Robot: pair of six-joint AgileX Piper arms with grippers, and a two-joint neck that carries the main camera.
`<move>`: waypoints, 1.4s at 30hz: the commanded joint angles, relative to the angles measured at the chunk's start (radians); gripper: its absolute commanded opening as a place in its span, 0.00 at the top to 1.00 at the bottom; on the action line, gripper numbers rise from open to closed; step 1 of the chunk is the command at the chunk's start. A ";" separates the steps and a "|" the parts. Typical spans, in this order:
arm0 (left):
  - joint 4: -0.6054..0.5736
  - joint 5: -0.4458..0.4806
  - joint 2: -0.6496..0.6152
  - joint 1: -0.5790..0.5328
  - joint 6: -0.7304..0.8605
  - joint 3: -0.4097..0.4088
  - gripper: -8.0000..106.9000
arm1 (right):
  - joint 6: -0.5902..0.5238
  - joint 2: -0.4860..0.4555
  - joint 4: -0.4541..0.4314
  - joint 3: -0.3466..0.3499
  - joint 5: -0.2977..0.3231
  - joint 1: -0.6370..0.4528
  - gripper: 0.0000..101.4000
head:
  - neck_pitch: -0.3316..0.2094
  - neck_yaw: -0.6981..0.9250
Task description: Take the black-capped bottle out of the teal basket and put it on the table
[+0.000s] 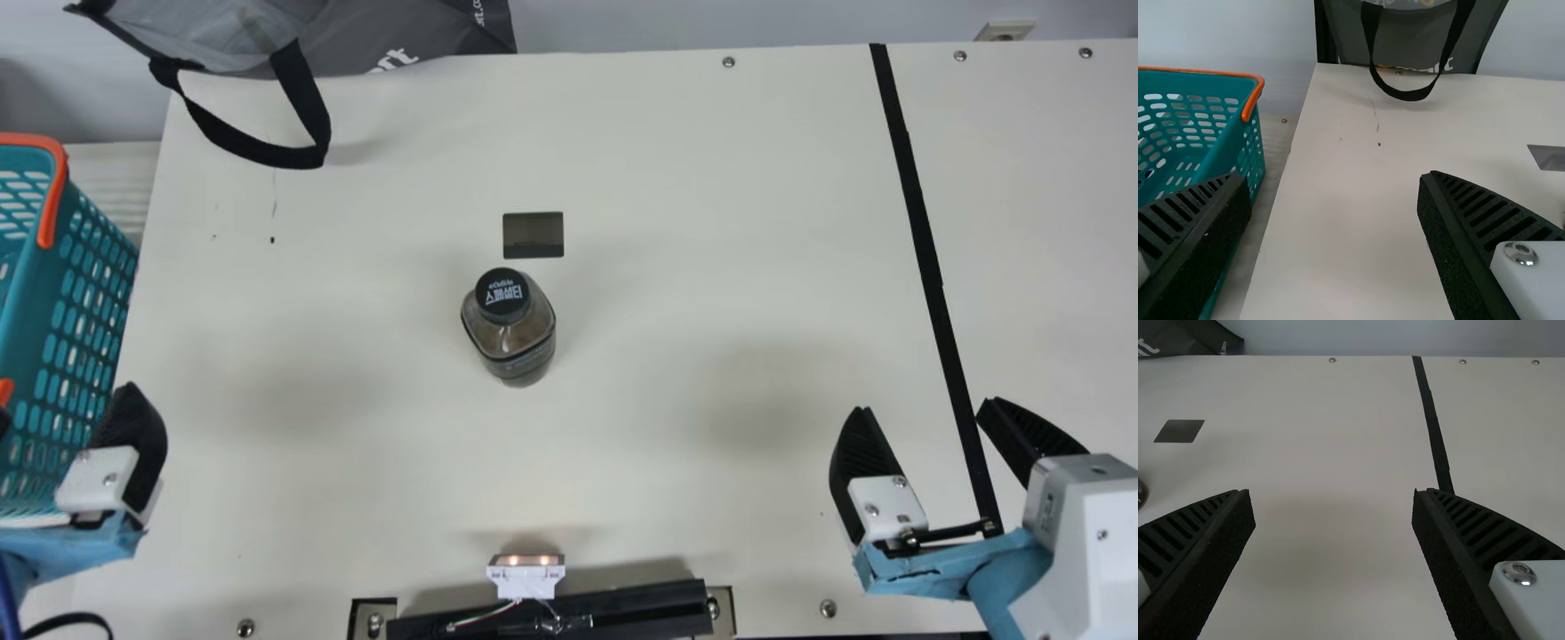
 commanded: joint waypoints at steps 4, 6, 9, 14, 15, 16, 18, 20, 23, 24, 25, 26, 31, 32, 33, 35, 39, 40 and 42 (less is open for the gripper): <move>-0.091 0.079 -0.113 0.051 0.084 0.015 0.00 | 0.000 0.000 0.000 0.000 0.000 0.000 0.10 | -0.004 0.003; -0.128 0.112 -0.151 0.076 0.118 0.019 0.00 | 0.000 0.000 0.000 0.000 0.000 0.000 0.10 | -0.004 0.003; -0.185 0.166 -0.205 0.117 0.169 0.021 0.00 | 0.000 0.000 0.000 0.000 0.000 0.000 0.10 | -0.004 0.003; -0.272 0.255 -0.278 0.198 0.249 0.016 0.00 | 0.000 0.000 0.000 0.000 0.000 0.000 0.10 | -0.004 0.003; -0.290 0.266 -0.282 0.217 0.268 0.013 0.00 | 0.000 0.000 0.000 0.000 0.000 0.000 0.10 | -0.004 0.003; -0.257 0.239 -0.272 0.188 0.239 0.017 0.00 | 0.000 0.000 0.000 0.000 0.000 0.000 0.10 | -0.004 0.003; -0.285 0.261 -0.281 0.214 0.264 0.014 0.00 | 0.000 0.000 0.000 0.000 0.000 0.000 0.10 | -0.004 0.003; -0.288 0.267 -0.282 0.217 0.268 0.014 0.00 | 0.000 0.000 0.000 0.000 0.000 0.000 0.10 | -0.004 0.003; -0.288 0.267 -0.282 0.217 0.268 0.014 0.00 | 0.000 0.000 0.000 0.000 0.000 0.000 0.10 | -0.004 0.003; -0.288 0.267 -0.282 0.217 0.268 0.014 0.00 | 0.000 0.000 0.000 0.000 0.000 0.000 0.10 | -0.004 0.003; -0.288 0.267 -0.282 0.217 0.268 0.014 0.00 | 0.000 0.000 0.000 0.000 0.002 0.000 0.10 | -0.004 0.003; -0.288 0.267 -0.282 0.217 0.268 0.014 0.00 | 0.000 0.000 0.000 0.000 0.002 0.000 0.10 | -0.004 0.003; -0.288 0.267 -0.282 0.217 0.268 0.014 0.00 | 0.000 0.000 0.000 0.000 0.001 0.000 0.10 | -0.004 0.003; -0.288 0.267 -0.282 0.217 0.268 0.014 0.00 | 0.000 0.000 0.000 0.000 0.001 0.000 0.10 | -0.004 0.003; -0.288 0.267 -0.282 0.217 0.268 0.014 0.00 | 0.000 0.000 0.000 0.000 0.001 0.000 0.10 | -0.004 0.003; -0.288 0.267 -0.282 0.217 0.268 0.014 0.00 | 0.000 0.000 0.000 0.000 0.001 0.000 0.10 | -0.004 0.003; -0.288 0.267 -0.282 0.217 0.268 0.014 0.00 | 0.000 0.000 0.000 0.000 0.001 0.000 0.10 | -0.004 0.003; -0.288 0.267 -0.282 0.217 0.268 0.014 0.00 | 0.000 0.000 0.000 0.000 0.001 0.000 0.10 | -0.004 0.003; -0.288 0.267 -0.282 0.217 0.268 0.014 0.00 | 0.000 0.000 0.000 0.000 0.001 0.000 0.10 | -0.004 0.003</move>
